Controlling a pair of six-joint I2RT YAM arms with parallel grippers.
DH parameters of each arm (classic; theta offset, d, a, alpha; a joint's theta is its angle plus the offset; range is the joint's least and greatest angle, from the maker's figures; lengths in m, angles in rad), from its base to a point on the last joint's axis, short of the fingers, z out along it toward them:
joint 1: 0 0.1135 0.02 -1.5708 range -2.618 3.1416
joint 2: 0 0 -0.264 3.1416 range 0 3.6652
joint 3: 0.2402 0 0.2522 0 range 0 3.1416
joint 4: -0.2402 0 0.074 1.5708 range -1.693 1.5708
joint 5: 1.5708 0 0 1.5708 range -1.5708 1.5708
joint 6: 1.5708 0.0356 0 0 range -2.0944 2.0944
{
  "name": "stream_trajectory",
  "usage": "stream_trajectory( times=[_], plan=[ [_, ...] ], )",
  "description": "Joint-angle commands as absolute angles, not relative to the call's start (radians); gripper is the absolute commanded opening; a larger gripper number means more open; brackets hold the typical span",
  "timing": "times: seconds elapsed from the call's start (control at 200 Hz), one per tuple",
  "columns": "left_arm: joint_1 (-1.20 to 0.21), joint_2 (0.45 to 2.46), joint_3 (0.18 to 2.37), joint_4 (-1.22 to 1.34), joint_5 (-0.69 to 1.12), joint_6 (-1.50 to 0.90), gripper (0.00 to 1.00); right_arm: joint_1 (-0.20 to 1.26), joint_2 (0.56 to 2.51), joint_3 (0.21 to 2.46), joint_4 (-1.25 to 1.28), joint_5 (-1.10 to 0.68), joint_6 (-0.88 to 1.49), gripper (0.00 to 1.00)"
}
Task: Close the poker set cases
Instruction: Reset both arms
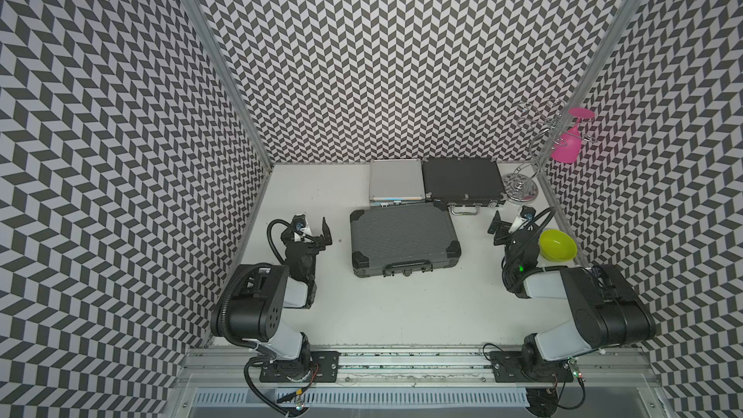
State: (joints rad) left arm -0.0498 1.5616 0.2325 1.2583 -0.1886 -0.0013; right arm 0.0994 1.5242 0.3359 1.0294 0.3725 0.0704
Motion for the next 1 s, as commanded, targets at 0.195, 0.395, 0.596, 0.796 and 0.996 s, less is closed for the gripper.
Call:
stream_trajectory(
  times=[0.195, 0.395, 0.596, 0.796, 0.996],
  plan=[
    [-0.044, 1.554, 0.242, 1.278, -0.187, -0.016, 0.99, 0.096, 1.512, 0.339, 1.092, 0.353, 0.051, 0.99],
    [-0.045, 1.554, 0.242, 1.278, -0.187, -0.016, 0.99, 0.095, 1.511, 0.341, 1.085, 0.352, 0.051, 0.99],
    [-0.045, 1.553, 0.242, 1.278, -0.186, -0.017, 0.99, 0.096, 1.495, 0.313, 1.122, 0.356, 0.051, 0.99],
    [-0.045, 1.553, 0.242, 1.278, -0.187, -0.016, 0.99, 0.084, 1.525, 0.349, 1.094, 0.379, 0.071, 0.99],
    [-0.044, 1.554, 0.242, 1.278, -0.186, -0.016, 0.99, 0.104, 1.495, 0.304, 1.137, 0.208, -0.025, 0.99]
  ],
)
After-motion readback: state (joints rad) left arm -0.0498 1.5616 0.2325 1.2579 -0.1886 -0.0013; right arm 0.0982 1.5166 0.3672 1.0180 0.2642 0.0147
